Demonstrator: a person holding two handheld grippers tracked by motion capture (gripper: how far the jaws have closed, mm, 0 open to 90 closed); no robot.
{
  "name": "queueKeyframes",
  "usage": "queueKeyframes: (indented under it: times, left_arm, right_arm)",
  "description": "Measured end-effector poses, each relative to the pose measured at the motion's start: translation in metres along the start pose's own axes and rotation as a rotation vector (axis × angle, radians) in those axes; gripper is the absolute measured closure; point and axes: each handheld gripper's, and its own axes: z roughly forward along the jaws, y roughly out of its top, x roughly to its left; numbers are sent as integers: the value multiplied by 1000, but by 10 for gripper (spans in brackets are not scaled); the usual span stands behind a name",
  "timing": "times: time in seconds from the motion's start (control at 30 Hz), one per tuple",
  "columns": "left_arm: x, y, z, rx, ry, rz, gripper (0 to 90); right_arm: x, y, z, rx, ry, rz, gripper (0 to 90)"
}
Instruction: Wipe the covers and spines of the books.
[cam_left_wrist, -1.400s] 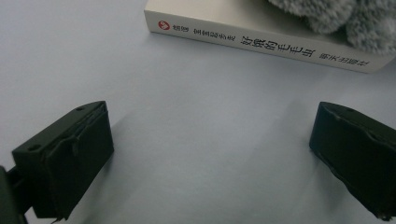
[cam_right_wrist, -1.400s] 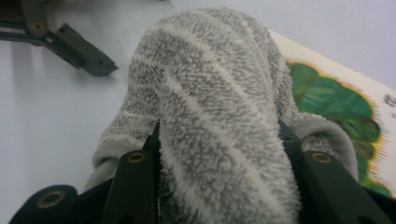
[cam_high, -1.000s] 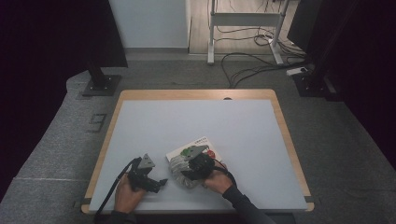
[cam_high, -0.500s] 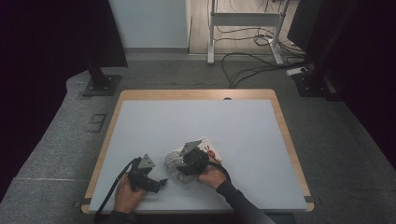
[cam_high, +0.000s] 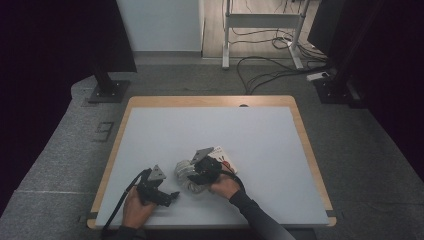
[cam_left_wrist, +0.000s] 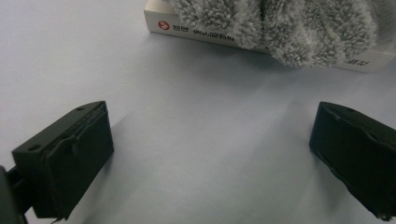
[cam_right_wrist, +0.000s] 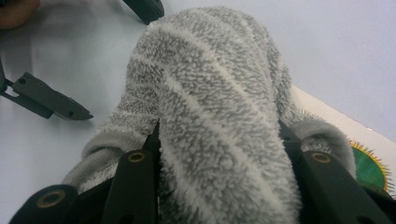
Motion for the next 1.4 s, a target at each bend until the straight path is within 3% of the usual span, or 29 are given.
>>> queueKeyframes:
  times: [0.5,1.4]
  left_arm:
    - [0,0,0,0,0,0,0]
    - [0,0,0,1,0,2,0]
  right_arm:
    - [-10,-7,-4,-8,-16,26,556]
    - [-44,-30,-24,-13,-93,99,555]
